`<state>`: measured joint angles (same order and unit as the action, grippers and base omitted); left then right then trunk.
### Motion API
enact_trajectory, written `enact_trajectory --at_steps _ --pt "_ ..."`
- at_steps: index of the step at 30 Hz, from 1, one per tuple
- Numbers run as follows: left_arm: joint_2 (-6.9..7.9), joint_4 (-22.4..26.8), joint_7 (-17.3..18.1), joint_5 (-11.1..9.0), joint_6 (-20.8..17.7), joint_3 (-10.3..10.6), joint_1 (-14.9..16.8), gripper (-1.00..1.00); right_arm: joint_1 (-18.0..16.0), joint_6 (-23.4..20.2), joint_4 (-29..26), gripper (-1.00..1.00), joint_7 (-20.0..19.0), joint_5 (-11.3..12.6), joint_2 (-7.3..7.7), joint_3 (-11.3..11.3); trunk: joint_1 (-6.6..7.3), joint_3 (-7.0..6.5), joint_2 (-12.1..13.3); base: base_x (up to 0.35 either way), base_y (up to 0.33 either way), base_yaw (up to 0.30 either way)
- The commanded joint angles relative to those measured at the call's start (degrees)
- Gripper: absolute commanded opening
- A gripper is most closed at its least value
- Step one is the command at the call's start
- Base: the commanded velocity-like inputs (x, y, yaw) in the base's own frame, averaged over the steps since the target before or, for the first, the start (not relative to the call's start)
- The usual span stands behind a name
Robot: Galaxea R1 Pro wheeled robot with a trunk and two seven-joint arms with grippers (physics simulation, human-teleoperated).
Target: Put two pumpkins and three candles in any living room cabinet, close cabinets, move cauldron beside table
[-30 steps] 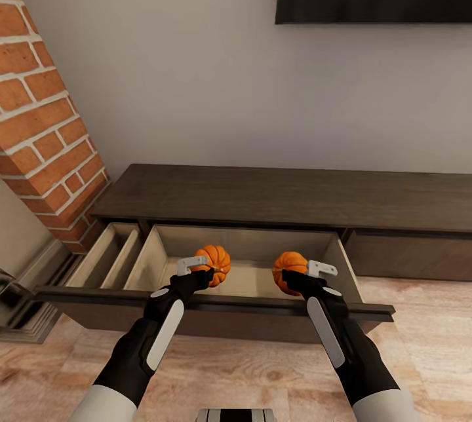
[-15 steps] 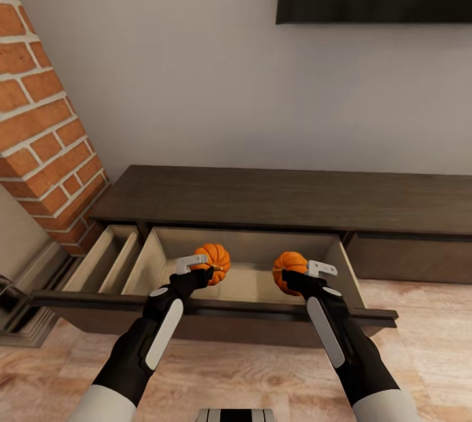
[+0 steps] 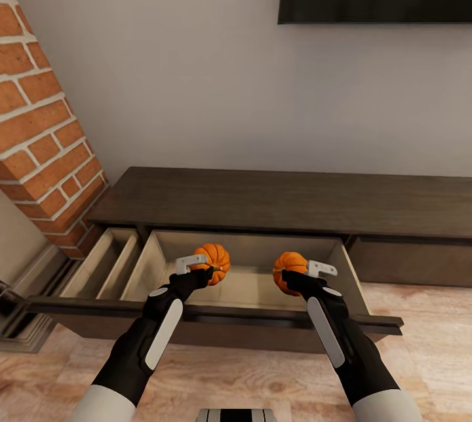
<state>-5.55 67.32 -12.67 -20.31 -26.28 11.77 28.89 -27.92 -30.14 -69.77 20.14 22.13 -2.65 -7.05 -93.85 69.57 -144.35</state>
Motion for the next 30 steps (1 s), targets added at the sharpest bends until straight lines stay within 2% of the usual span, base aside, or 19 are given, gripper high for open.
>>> enact_trajectory --at_steps 1,12,21,30 --pt "0.02 0.07 -0.52 -0.61 -0.18 0.1 0.03 -1.0 -0.03 -0.1 -0.01 -1.0 0.6 0.61 0.02 -0.09 0.01 0.05 -0.02 0.025 0.005 0.0" --pt "-0.14 -0.04 -0.52 -0.67 -0.18 0.27 0.03 -1.0 -0.03 1.04 3.27 -1.0 0.8 0.44 0.02 -0.07 0.01 0.05 -0.02 0.004 0.001 0.0" --pt "-0.24 -0.09 -0.52 -0.7 -0.18 0.28 0.03 -1.0 -0.03 3.38 3.5 -1.0 0.87 0.14 0.02 -0.07 0.01 0.05 -0.02 0.0 0.0 0.0" --pt "-0.28 -0.13 -0.45 -0.74 -0.28 0.47 0.03 -1.0 -0.03 3.75 3.58 -1.0 0.87 0.1 0.02 -0.07 0.01 0.05 -0.02 0.0 0.0 0.0"
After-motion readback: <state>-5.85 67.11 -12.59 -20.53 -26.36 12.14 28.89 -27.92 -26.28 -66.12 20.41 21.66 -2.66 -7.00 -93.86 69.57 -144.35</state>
